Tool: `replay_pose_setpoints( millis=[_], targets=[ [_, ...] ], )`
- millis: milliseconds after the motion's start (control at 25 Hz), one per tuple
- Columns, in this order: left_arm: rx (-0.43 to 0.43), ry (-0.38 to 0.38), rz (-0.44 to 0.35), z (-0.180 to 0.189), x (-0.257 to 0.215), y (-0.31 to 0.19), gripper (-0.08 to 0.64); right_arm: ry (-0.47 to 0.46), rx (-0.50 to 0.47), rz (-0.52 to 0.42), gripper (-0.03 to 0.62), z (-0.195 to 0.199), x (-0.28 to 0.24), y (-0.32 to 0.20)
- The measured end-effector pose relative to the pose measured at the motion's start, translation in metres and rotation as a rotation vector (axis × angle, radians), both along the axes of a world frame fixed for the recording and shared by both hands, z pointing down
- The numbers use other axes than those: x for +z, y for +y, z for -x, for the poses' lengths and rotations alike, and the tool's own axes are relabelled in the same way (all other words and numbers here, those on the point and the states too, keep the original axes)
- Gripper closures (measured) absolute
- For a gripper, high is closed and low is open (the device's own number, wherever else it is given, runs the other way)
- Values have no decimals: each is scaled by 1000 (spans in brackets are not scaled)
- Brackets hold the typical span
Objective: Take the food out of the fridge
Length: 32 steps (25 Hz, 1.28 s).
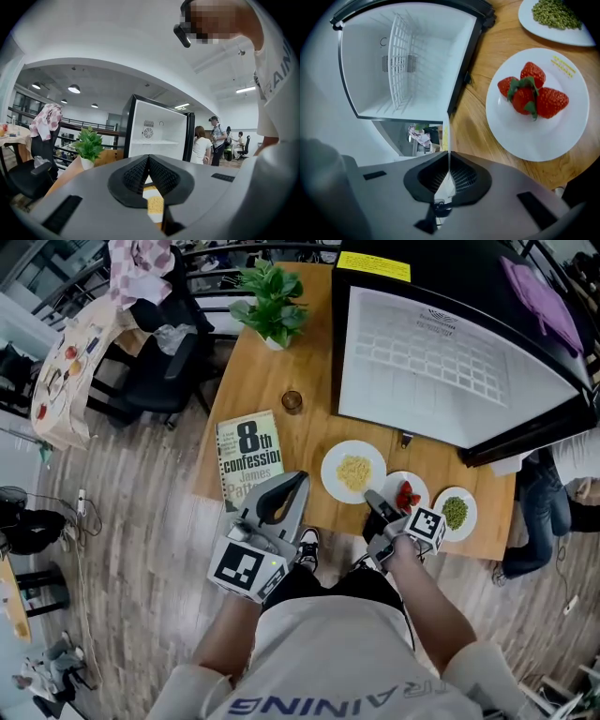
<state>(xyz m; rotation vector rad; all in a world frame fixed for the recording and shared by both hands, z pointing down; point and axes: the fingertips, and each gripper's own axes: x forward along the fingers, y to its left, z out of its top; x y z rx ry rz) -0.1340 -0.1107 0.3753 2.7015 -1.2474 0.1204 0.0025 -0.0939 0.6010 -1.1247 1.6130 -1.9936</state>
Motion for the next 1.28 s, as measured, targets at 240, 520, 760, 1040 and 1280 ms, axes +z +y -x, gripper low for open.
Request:
replay_pose_setpoints(
  millis=[240, 520, 760, 1040, 1280],
  targets=[
    [-12, -8, 7, 10, 2, 2, 552, 20, -71, 43, 562, 29, 21, 10],
    [-7, -14, 13, 13, 4, -1, 552, 43, -95, 75, 561, 40, 37, 13],
    [8, -17, 18, 12, 6, -6, 552, 67, -92, 91, 561, 43, 45, 15],
    [33, -16, 19, 8, 6, -9, 552, 161, -116, 118, 558, 44, 51, 17],
    [59, -11, 14, 1, 6, -9, 552, 267, -177, 121, 450, 44, 56, 24]
  ],
)
